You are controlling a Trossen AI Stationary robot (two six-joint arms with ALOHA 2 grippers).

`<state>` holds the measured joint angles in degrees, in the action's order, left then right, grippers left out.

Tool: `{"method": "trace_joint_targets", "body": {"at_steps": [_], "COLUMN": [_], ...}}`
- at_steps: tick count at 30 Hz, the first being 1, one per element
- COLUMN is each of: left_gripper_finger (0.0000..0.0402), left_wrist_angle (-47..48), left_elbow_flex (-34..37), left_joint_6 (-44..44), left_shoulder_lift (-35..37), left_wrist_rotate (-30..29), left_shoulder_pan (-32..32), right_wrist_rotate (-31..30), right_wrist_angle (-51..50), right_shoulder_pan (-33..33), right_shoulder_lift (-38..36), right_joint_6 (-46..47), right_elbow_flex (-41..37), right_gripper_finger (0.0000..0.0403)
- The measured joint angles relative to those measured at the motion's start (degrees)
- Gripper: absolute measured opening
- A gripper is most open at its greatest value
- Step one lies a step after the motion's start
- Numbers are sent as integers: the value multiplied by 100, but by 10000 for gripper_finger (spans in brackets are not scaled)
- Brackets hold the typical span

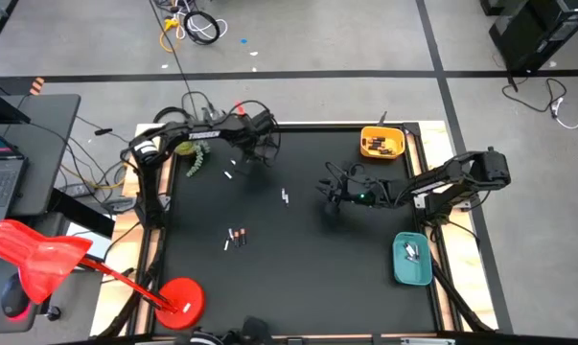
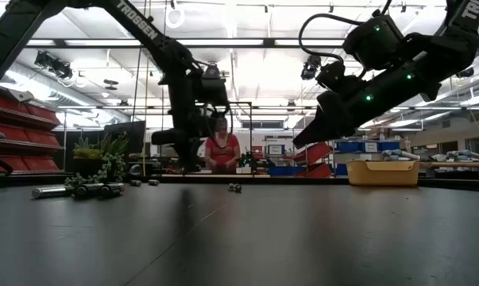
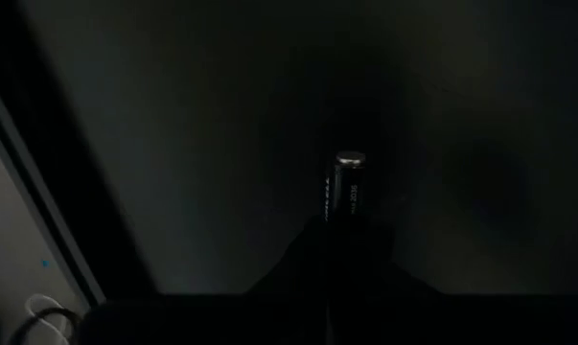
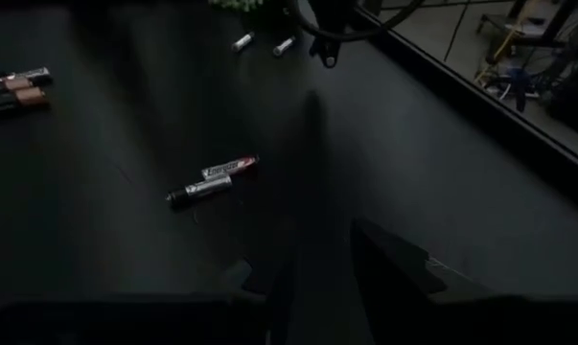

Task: Sort batteries
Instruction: Put the black battery into the yellow bin

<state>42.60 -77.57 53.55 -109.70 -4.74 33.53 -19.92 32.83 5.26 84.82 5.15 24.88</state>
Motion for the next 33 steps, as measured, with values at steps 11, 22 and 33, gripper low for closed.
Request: {"method": "trace_joint_targets", "body": {"at_steps": [11, 22, 33], "left_gripper_finger": [0, 0, 0], "left_wrist_angle": [-729, -1697, -2427], "left_elbow_flex": [-164, -394, -397], "left_joint_6": [-122, -483, -925], "left_shoulder_lift": [11, 27, 27], "left_wrist_rotate": [309, 930, 1273], "left_shoulder_pan": [-791, -1321, -1500], "right_wrist_rotate": [1, -316, -143], "right_wrist_angle": [380, 1933, 2203], "right_shoulder_pan": [190, 165, 163], "right_shoulder_lift": [368, 979, 977], "right_joint_6": [-1174, -2050, -2253], "right_elbow_flex": [9, 72, 140], "right_gripper_finger": [158, 214, 179]}}
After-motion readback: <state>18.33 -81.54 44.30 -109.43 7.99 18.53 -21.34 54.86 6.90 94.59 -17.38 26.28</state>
